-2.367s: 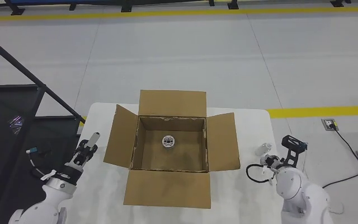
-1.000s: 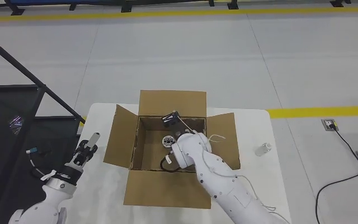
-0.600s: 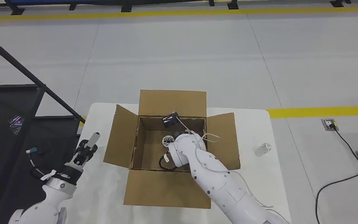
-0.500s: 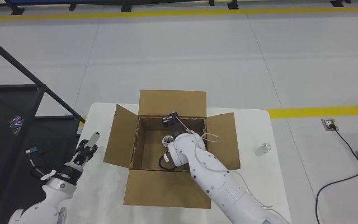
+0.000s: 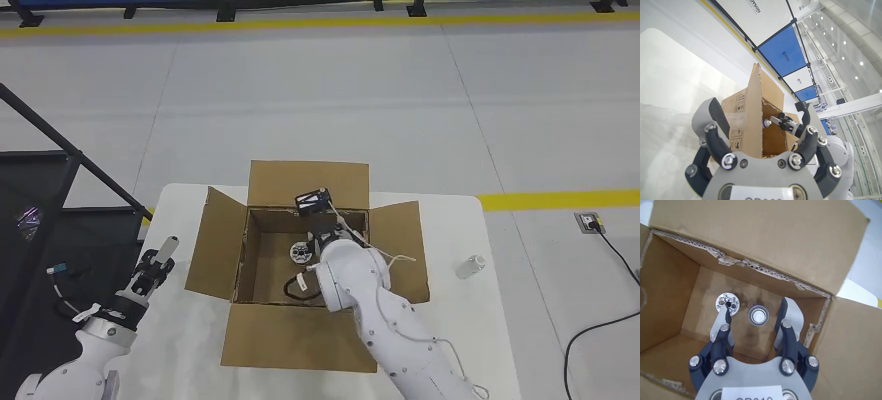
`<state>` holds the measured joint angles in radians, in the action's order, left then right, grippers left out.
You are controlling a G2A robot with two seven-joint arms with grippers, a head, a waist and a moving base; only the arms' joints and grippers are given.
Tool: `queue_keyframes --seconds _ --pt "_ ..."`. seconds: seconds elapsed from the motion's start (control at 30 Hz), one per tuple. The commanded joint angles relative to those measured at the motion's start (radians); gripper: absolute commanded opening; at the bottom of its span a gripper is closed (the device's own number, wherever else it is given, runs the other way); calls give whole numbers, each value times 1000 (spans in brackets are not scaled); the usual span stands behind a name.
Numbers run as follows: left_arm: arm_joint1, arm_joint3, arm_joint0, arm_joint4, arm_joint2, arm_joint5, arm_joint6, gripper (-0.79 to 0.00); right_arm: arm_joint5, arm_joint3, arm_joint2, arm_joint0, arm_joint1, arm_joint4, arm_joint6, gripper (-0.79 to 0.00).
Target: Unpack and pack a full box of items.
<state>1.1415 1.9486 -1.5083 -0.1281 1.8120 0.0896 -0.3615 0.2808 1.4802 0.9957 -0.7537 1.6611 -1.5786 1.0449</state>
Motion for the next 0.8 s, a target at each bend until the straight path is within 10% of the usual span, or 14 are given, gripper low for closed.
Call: queue_keyframes --seconds 0.0,0.33,0.77 --pt "0 0 0 0 0 0 0 0 -23 171 51 -99 -17 -45 5 -219" --pt "0 0 0 0 0 0 0 0 126 674 255 -491 -57 -342 -11 0" --pt "0 0 0 0 0 0 0 0 226 434 573 -450 -58 -204 16 0"
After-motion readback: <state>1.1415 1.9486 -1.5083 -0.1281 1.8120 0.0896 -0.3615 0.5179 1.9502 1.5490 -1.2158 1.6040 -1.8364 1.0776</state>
